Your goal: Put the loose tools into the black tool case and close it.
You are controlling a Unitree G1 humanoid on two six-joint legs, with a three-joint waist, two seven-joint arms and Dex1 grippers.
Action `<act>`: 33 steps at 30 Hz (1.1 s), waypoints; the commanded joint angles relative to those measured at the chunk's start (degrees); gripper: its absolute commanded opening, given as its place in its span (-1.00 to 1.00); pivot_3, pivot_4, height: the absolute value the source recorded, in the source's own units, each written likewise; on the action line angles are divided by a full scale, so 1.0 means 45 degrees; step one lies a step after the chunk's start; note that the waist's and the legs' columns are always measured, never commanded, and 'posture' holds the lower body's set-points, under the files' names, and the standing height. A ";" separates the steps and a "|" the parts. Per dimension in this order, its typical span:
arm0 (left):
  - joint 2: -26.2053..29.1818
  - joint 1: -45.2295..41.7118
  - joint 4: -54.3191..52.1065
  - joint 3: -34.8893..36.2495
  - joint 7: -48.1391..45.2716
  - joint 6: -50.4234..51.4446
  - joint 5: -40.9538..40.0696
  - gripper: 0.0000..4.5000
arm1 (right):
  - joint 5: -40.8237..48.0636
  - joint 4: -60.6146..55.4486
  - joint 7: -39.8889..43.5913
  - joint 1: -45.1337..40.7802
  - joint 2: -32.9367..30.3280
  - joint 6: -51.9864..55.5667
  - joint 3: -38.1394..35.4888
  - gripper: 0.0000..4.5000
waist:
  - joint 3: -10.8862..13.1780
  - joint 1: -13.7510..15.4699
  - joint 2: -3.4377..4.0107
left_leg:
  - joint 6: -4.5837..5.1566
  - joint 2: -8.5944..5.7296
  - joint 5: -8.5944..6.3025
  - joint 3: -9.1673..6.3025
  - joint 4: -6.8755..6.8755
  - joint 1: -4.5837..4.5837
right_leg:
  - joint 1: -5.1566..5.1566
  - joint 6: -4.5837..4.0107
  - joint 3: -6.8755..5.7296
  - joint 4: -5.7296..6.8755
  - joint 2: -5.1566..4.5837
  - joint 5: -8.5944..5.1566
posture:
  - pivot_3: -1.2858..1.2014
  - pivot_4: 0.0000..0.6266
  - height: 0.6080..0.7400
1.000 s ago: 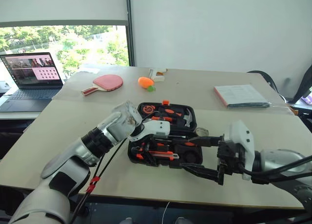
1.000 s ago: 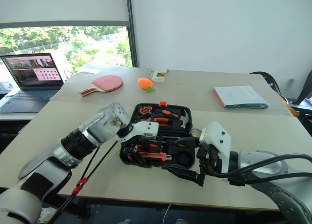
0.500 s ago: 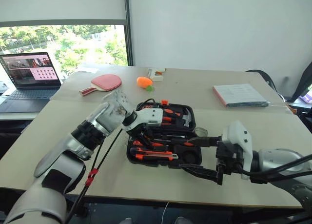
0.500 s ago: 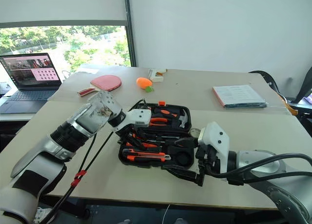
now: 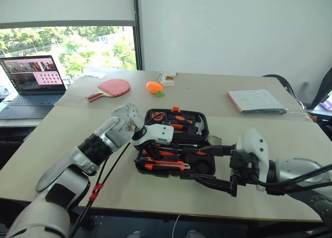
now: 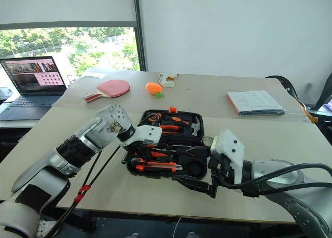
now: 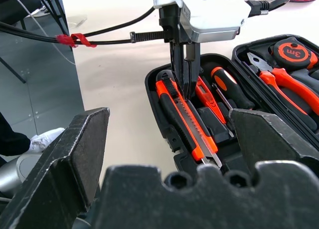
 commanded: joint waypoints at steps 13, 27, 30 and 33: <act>-0.0790 0.0595 0.0631 -0.0461 0.0990 -0.0882 0.0991 -0.95 | 0.0205 -0.0146 -0.0104 -0.0104 0.0039 -0.0197 -0.0289 1.00 | -0.0006 0.0010 0.0009 | 0.0000 -0.0001 0.0000 0.0001 0.0003 0.0022 | 0.0021 0.0000 0.0000 0.0002 -0.0002 0.0000 | 0.03 -0.52 0.96; -0.0986 -0.0425 0.0405 0.1499 0.0040 0.0605 -0.0472 -0.95 | 0.0267 -0.0146 0.0039 0.0063 -0.0131 -0.0228 -0.0448 1.00 | -0.0040 0.0244 0.0057 | 0.0035 -0.0016 0.0027 0.0015 0.0032 0.0024 | 0.0032 0.0016 0.0020 0.0006 -0.0001 0.0013 | 0.03 -0.52 0.96; -0.0718 -0.0452 -0.0273 0.1440 -0.0284 0.0407 -0.0624 -0.95 | 0.0191 -0.0134 0.0126 0.0122 -0.0143 -0.0267 -0.0420 1.00 | -0.0040 0.0216 0.0057 | 0.0037 -0.0009 0.0026 0.0006 0.0028 -0.0019 | -0.0002 0.0013 0.0016 0.0001 0.0005 0.0011 | 0.03 -0.52 0.96; -0.0685 -0.0195 -0.0594 0.1097 -0.0202 0.0174 -0.0493 -0.95 | 0.0103 -0.0056 0.0152 -0.0010 -0.0108 -0.0262 -0.0291 1.00 | -0.0040 0.0215 0.0058 | 0.0044 -0.0011 0.0021 0.0004 0.0018 -0.0015 | 0.0003 0.0014 0.0016 -0.0009 0.0001 0.0001 | 0.03 -0.52 0.96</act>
